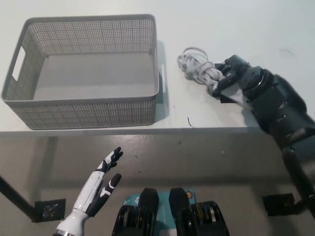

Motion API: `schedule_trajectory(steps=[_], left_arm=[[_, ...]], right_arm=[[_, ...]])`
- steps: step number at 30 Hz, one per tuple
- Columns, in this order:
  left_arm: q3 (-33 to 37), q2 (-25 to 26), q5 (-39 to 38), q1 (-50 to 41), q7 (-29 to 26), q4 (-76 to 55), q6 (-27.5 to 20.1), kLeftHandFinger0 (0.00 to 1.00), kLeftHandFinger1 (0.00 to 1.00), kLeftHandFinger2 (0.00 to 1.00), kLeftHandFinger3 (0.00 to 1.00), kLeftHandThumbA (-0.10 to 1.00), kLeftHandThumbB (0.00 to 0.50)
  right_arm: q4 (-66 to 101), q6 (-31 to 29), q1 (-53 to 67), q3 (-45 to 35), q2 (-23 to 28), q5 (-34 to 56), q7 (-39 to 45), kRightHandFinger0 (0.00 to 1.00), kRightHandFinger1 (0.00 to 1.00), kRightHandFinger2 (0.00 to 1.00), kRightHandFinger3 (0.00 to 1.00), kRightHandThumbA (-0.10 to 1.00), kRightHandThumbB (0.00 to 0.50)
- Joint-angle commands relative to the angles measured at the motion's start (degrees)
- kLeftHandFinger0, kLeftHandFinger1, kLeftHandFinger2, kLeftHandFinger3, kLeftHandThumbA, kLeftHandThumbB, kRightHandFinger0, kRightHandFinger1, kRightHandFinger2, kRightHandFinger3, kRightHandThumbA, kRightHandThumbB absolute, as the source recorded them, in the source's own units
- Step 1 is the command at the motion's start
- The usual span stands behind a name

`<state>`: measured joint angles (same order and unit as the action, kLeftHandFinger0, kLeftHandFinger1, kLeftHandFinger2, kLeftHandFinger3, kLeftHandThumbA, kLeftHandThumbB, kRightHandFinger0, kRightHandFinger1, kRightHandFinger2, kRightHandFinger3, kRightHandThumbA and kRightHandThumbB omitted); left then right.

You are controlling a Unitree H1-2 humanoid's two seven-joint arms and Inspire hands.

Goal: Use the right hand to pick up a power strip and put it into a container on the left side

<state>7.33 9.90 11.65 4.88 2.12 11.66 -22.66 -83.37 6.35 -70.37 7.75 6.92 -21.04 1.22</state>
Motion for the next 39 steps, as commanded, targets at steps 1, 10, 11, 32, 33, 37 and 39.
schedule_trajectory(steps=[1, 10, 11, 32, 33, 37, 39], left_arm=[[-0.30, 1.15, -0.04, 1.42, 0.84, -1.94, -0.78, 1.00, 1.00, 1.00, 1.00, 1.00, 0.142], [-0.29, 1.08, -0.08, 1.43, 0.65, -1.39, -1.68, 1.00, 1.00, 1.00, 1.00, 1.00, 0.116], [-0.32, 1.09, -0.17, 1.47, 0.65, -1.29, -1.87, 1.00, 1.00, 1.00, 1.00, 1.00, 0.116], [-0.13, 1.18, -0.46, 1.35, 0.30, 0.34, -4.27, 1.00, 1.00, 1.00, 1.00, 1.00, 0.099], [-0.11, 1.16, -0.60, 1.38, 0.29, 0.43, -4.27, 1.00, 1.00, 1.00, 1.00, 1.00, 0.099], [-0.08, 1.02, 0.21, 0.65, 0.43, -0.15, -3.54, 1.00, 1.00, 1.00, 1.00, 1.00, 0.117], [-0.01, 1.04, 0.50, 0.57, 0.44, -0.41, -3.26, 1.00, 1.00, 1.00, 1.00, 1.00, 0.117]], right_arm=[[1.77, -16.22, -6.26, -18.88, -3.34, 20.59, -14.50, 0.02, 0.31, 0.66, 0.57, -0.10, 0.138], [1.44, -16.65, -7.32, -24.39, -1.85, 19.18, -14.88, 0.04, 0.34, 0.65, 0.62, -0.10, 0.139], [1.40, -16.51, -7.41, -24.72, -1.76, 19.25, -14.93, 0.01, 0.31, 0.62, 0.60, -0.10, 0.139], [5.71, -20.84, -16.19, -36.71, -1.77, 32.52, -1.47, 0.00, 0.22, 0.61, 0.62, -0.10, 0.165], [6.59, -21.13, -16.71, -35.94, -2.43, 32.33, -1.29, 0.00, 0.20, 0.57, 0.58, -0.10, 0.177], [10.17, -20.84, -18.31, -32.77, -5.62, 31.51, -0.94, 0.00, 0.20, 0.58, 0.72, -0.10, 0.151], [11.11, -21.47, -19.04, -30.72, -6.83, 30.49, -1.46, 0.00, 0.23, 0.62, 0.60, -0.10, 0.150]])
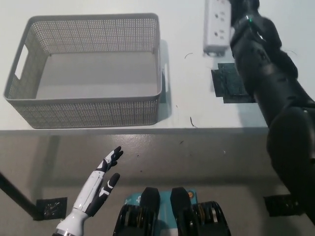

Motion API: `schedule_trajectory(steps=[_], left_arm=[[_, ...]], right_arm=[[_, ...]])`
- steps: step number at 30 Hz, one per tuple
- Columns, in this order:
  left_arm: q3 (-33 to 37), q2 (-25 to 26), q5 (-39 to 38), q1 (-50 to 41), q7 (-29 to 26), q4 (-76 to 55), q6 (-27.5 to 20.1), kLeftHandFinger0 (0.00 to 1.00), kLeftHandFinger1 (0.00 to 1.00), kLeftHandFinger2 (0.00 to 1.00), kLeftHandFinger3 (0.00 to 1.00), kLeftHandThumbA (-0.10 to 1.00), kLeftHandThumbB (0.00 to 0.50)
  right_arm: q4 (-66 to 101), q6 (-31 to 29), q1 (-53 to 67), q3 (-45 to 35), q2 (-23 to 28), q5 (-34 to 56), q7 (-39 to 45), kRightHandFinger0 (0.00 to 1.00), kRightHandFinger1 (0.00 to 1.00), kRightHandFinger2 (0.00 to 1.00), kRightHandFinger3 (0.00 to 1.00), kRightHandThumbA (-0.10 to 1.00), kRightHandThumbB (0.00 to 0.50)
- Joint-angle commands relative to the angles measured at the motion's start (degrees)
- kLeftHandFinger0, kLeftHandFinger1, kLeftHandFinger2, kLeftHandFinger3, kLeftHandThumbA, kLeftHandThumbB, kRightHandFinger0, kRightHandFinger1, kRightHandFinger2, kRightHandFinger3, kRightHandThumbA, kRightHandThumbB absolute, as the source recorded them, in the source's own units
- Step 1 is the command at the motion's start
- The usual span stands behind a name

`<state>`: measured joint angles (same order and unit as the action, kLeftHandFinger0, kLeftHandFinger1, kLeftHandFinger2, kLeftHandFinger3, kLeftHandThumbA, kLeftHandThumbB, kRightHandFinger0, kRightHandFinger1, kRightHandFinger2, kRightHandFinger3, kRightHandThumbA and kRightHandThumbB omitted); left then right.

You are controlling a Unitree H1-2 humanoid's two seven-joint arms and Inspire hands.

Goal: Use the right hand to pick up a power strip and put it into a container on the left side

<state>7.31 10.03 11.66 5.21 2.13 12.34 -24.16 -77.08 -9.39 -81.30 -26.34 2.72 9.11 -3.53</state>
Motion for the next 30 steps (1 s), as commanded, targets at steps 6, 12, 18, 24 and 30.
schedule_trajectory(steps=[6, 12, 18, 24, 30], left_arm=[[0.13, 1.19, -0.11, 0.48, 1.14, -1.31, -1.57, 1.00, 1.00, 1.00, 1.00, 1.00, 0.101], [0.36, 1.46, 0.47, 0.40, 1.70, -2.11, -0.68, 1.00, 1.00, 1.00, 1.00, 1.00, 0.099], [0.60, 1.46, -0.21, 1.04, 2.56, -2.05, -0.85, 1.00, 1.00, 1.00, 1.00, 1.00, 0.090], [0.65, 1.41, -0.46, 1.21, 3.07, -2.07, -0.28, 1.00, 1.00, 1.00, 1.00, 1.00, 0.107], [0.66, 1.24, -0.61, 1.21, 3.54, -2.54, 0.45, 1.00, 1.00, 1.00, 1.00, 1.00, 0.127]], right_arm=[[3.88, -7.85, -11.34, 10.48, -5.41, -2.63, 3.13, 0.00, 0.40, 0.76, 0.70, -0.10, 0.125], [-0.18, -5.30, -14.42, 13.43, -8.97, -2.35, 0.56, 0.00, 0.34, 0.70, 0.58, -0.10, 0.153], [-2.87, -3.19, -14.34, 17.07, -11.79, -4.20, -2.15, 0.00, 0.32, 0.73, 0.67, -0.10, 0.154], [-4.63, -0.60, -13.09, 24.51, -13.22, -9.67, -5.51, 0.00, 0.26, 0.69, 0.69, -0.10, 0.153], [-5.66, 0.37, -10.38, 34.96, -13.82, -16.51, -7.75, 0.00, 0.18, 0.65, 0.72, -0.10, 0.152]])
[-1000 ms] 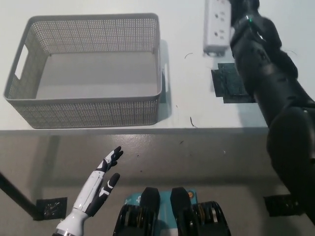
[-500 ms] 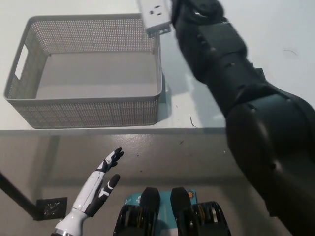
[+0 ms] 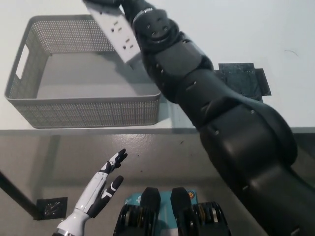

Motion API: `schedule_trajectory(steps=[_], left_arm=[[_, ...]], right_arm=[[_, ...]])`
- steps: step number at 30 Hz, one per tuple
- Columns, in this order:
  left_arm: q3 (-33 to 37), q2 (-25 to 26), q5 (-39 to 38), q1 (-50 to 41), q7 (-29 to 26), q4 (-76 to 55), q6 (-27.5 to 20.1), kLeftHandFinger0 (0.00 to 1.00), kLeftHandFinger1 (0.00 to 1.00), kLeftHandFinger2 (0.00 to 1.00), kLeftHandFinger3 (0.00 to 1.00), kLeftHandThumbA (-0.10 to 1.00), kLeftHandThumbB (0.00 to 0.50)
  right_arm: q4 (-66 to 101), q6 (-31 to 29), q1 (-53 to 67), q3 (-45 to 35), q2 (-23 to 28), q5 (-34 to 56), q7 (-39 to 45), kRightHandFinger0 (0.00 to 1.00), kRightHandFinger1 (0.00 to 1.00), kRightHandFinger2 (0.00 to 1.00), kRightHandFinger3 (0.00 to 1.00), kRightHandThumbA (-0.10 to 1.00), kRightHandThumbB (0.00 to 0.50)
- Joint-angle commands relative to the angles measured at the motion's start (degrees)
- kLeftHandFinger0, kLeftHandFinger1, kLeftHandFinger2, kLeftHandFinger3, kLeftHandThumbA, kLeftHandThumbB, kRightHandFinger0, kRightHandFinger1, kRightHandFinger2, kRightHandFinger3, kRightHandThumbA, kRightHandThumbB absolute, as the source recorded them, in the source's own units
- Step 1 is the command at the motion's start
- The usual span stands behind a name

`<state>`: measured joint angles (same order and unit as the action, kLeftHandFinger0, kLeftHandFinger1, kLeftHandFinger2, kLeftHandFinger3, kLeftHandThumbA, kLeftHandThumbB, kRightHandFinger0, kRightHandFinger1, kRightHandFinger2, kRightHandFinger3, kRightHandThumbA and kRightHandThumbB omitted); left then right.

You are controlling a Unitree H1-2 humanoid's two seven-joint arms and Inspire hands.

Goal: Use the right hand to pick up a power strip and put it into a container on the left side

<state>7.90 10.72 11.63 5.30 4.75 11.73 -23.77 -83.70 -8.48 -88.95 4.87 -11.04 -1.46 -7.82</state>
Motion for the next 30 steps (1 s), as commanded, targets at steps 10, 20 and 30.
schedule_trajectory(steps=[10, 20, 30], left_arm=[[0.29, 0.93, -0.82, 1.99, 2.23, -2.42, 0.18, 1.00, 1.00, 0.98, 1.00, 1.00, 0.106], [0.38, 1.36, -0.85, 3.03, 2.84, -1.59, -0.51, 1.00, 1.00, 0.98, 1.00, 1.00, 0.112], [0.61, 1.26, -0.57, 2.78, 3.21, -2.13, 0.95, 1.00, 1.00, 0.95, 1.00, 1.00, 0.115]], right_arm=[[-0.03, 5.74, -0.12, 23.21, 2.47, -17.89, 4.59, 0.91, 1.00, 1.00, 1.00, 0.42, 0.340], [0.25, 6.46, -0.52, 27.51, 4.59, -20.45, 7.02, 1.00, 1.00, 1.00, 1.00, 0.74, 0.416], [2.19, -0.41, -6.34, 22.16, 9.63, -17.75, 5.23, 1.00, 1.00, 1.00, 1.00, 1.00, 0.470]])
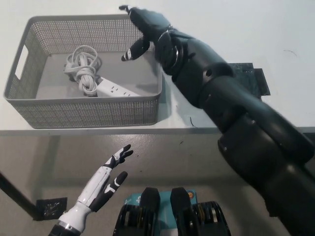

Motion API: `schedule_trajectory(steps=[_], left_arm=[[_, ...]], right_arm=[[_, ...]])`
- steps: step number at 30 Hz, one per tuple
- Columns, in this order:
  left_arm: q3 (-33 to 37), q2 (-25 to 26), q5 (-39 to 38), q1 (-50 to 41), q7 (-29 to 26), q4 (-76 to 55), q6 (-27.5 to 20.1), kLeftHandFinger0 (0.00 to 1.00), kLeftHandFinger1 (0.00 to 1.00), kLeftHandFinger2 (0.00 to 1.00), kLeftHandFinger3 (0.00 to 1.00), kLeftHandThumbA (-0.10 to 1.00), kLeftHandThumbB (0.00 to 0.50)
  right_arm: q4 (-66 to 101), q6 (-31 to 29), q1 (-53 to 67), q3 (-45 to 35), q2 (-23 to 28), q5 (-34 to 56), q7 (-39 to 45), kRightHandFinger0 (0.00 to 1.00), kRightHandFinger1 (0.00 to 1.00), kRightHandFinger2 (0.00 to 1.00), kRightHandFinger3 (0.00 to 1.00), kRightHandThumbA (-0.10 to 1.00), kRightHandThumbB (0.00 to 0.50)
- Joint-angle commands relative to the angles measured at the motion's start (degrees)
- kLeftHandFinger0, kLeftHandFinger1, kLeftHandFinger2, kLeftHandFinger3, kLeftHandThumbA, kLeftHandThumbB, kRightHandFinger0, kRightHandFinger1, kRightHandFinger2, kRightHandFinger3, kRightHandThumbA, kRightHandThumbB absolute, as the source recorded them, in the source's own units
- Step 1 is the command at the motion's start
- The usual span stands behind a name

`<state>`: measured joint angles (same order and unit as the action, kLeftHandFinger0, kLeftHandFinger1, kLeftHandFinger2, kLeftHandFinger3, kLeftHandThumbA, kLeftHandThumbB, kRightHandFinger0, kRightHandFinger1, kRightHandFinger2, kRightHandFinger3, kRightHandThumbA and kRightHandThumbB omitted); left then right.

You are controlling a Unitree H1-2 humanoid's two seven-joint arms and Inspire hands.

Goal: Use the right hand to pick up a power strip and put it into a container on the left side

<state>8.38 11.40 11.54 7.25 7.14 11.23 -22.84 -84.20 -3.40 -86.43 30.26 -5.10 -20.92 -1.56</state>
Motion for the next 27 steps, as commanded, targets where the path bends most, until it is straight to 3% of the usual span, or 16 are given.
schedule_trajectory(steps=[1, 2, 3, 6, 8, 9, 10, 12, 13, 14, 15, 18, 23, 24, 27], left_arm=[[0.12, 0.57, -0.58, 0.83, 0.82, -1.54, -0.15, 1.00, 1.00, 0.95, 1.00, 1.00, 0.110], [0.09, 0.57, -0.81, 0.88, 0.77, -1.25, -0.60, 1.00, 1.00, 0.95, 1.00, 1.00, 0.109], [0.07, 0.63, -0.99, 0.94, 0.80, -1.16, -0.89, 1.00, 1.00, 0.94, 1.00, 1.00, 0.101], [-0.02, 0.80, -1.79, 0.98, 0.92, -0.62, -2.00, 1.00, 1.00, 0.95, 1.00, 1.00, 0.106], [-0.11, 0.79, -2.11, 1.05, 0.72, 0.20, -3.16, 1.00, 1.00, 1.00, 1.00, 1.00, 0.116], [-0.13, 0.86, -1.87, 1.05, 0.61, 0.30, -3.22, 1.00, 1.00, 1.00, 1.00, 1.00, 0.126], [-0.12, 0.80, -1.78, 0.84, 0.49, 0.36, -3.32, 1.00, 1.00, 1.00, 1.00, 1.00, 0.142], [-0.27, 0.67, -2.39, 0.49, 0.58, 0.48, -2.80, 1.00, 1.00, 1.00, 1.00, 1.00, 0.181], [-0.27, 0.39, -2.84, 0.33, 0.63, 0.76, -2.54, 1.00, 1.00, 1.00, 1.00, 1.00, 0.209], [-0.29, 0.32, -3.15, 0.28, 0.69, 0.92, -2.63, 1.00, 1.00, 1.00, 1.00, 1.00, 0.208], [-0.29, 0.22, -3.16, 0.17, 0.62, 0.94, -2.63, 1.00, 1.00, 1.00, 1.00, 1.00, 0.222], [-0.34, 0.20, -2.94, 0.10, 0.38, 0.83, -2.55, 1.00, 1.00, 1.00, 1.00, 1.00, 0.229], [-0.04, -0.22, -2.19, -0.05, -0.04, 1.37, -2.54, 1.00, 1.00, 1.00, 1.00, 1.00, 0.239], [0.09, -0.05, -2.12, -0.38, 0.17, 1.15, -2.38, 1.00, 1.00, 1.00, 1.00, 1.00, 0.242], [0.02, 0.42, -2.20, -0.03, 0.34, 1.49, -2.76, 1.00, 1.00, 1.00, 1.00, 1.00, 0.239]], right_arm=[[3.10, -6.35, -9.71, -4.25, 4.55, 1.93, -1.01, 1.00, 1.00, 1.00, 1.00, 1.00, 0.449], [3.77, -7.83, -10.68, -5.71, 5.95, 2.76, -0.72, 1.00, 1.00, 1.00, 1.00, 1.00, 0.464], [4.60, -9.56, -11.15, -7.39, 7.38, 3.95, -0.12, 1.00, 1.00, 1.00, 1.00, 1.00, 0.421], [7.59, -14.55, -11.46, -10.78, 11.42, 5.46, 0.95, 1.00, 1.00, 1.00, 1.00, 1.00, 0.359], [13.43, -14.46, -9.86, -13.63, 15.12, 6.83, 3.54, 1.00, 1.00, 1.00, 1.00, 1.00, 0.376], [16.45, -15.24, -8.45, -15.25, 16.79, 8.10, 4.62, 1.00, 1.00, 1.00, 1.00, 1.00, 0.435], [19.81, -14.80, -6.86, -16.14, 18.24, 8.33, 5.28, 1.00, 1.00, 1.00, 1.00, 1.00, 0.482], [29.40, -12.13, -2.32, -18.56, 21.46, 9.63, 7.12, 1.00, 1.00, 1.00, 1.00, 1.00, 0.445], [36.05, -10.20, 0.85, -20.02, 23.32, 10.52, 7.99, 1.00, 1.00, 1.00, 1.00, 1.00, 0.463], [40.37, -8.79, 2.79, -20.73, 24.44, 10.91, 8.54, 1.00, 1.00, 1.00, 1.00, 1.00, 0.462], [47.81, -6.27, 6.28, -22.05, 26.45, 12.03, 9.78, 1.00, 1.00, 1.00, 1.00, 1.00, 0.424], [61.04, -3.22, 13.40, -25.44, 29.63, 15.52, 11.57, 1.00, 1.00, 1.00, 1.00, 1.00, 0.415], [83.81, 0.61, 28.71, -30.97, 31.18, 22.42, 10.90, 1.00, 1.00, 1.00, 1.00, 1.00, 0.406], [90.54, 0.75, 33.72, -32.01, 30.59, 23.11, 9.44, 1.00, 1.00, 1.00, 1.00, 1.00, 0.389], [103.75, -1.17, 44.37, -32.87, 28.88, 25.09, 6.52, 1.00, 1.00, 1.00, 1.00, 1.00, 0.405]])
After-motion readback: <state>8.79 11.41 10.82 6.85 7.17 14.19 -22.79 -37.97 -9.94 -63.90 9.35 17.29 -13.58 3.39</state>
